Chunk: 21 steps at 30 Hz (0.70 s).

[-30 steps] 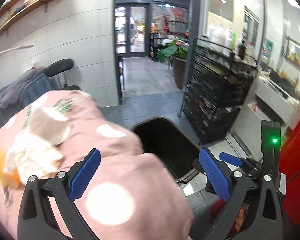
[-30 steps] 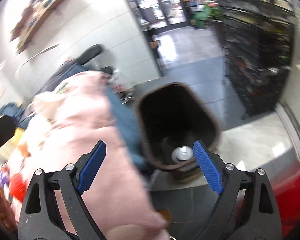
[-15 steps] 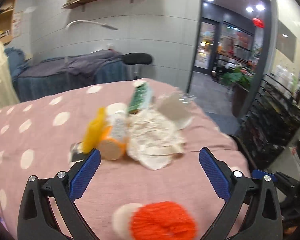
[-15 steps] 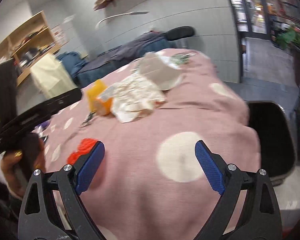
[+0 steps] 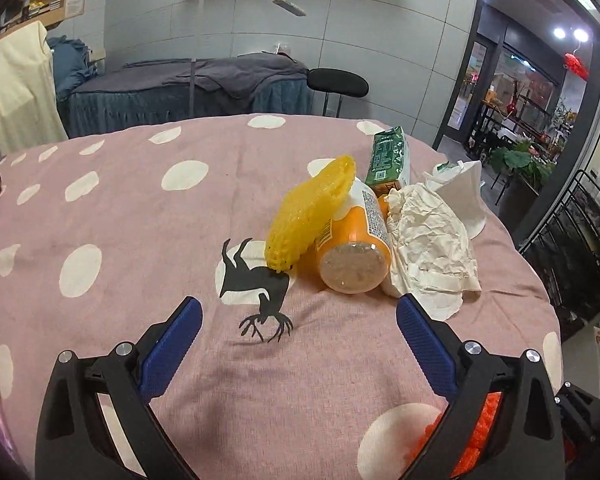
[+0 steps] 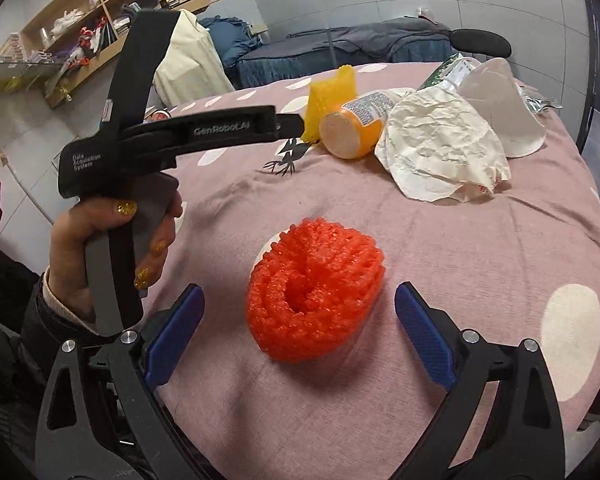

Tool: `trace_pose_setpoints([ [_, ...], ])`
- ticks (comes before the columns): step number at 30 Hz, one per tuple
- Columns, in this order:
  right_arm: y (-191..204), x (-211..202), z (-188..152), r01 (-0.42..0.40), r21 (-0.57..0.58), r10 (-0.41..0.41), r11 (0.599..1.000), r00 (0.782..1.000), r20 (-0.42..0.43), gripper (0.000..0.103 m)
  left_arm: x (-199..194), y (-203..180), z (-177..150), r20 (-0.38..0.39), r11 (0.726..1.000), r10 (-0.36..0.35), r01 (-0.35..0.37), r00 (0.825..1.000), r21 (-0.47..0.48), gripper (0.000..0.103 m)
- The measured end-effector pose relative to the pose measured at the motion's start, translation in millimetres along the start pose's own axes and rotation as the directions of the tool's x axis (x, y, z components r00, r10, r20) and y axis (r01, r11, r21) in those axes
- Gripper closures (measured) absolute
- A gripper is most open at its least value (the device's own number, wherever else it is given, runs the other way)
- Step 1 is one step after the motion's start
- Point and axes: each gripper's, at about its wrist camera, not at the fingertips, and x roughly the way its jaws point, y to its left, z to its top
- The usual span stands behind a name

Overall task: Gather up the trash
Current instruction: 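Return both tools to the table and grasp the orange mesh net with the right gripper, then grasp the yellow mesh net with the left gripper while the right holds the orange net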

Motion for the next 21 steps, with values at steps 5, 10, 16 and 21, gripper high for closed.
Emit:
trace_pose_setpoints([
  [5,2.1,11.3,1.3,0.032,-0.009,-0.032,0.999,0.999,-0.02,0.055,19.9,3.0,17.1,-0.009,1.0,-0.001,0.001,1.0,0.002,0.013],
  [10,-4.5,5.8,-0.3,0.021,0.018,-0.021,1.0,1.0,-0.005,0.069,41.1,11.0,36.9,-0.022,0.999,0.003,-0.004,1.0,-0.043,0.029],
  [16,-13.3,-12.9,-2.9,0.034,0.043,-0.036,0.999,0.998,0.045,0.07,59.2,18.5,46.4,-0.057,0.995,-0.012,0.007,0.998,-0.096,0.049],
  [21,-22.1,-22.4,-5.8,0.04,0.073,-0.044,0.997,0.997,0.066,0.07,65.1,29.6,42.7,-0.08,0.988,-0.024,0.012,0.996,-0.151,0.08],
])
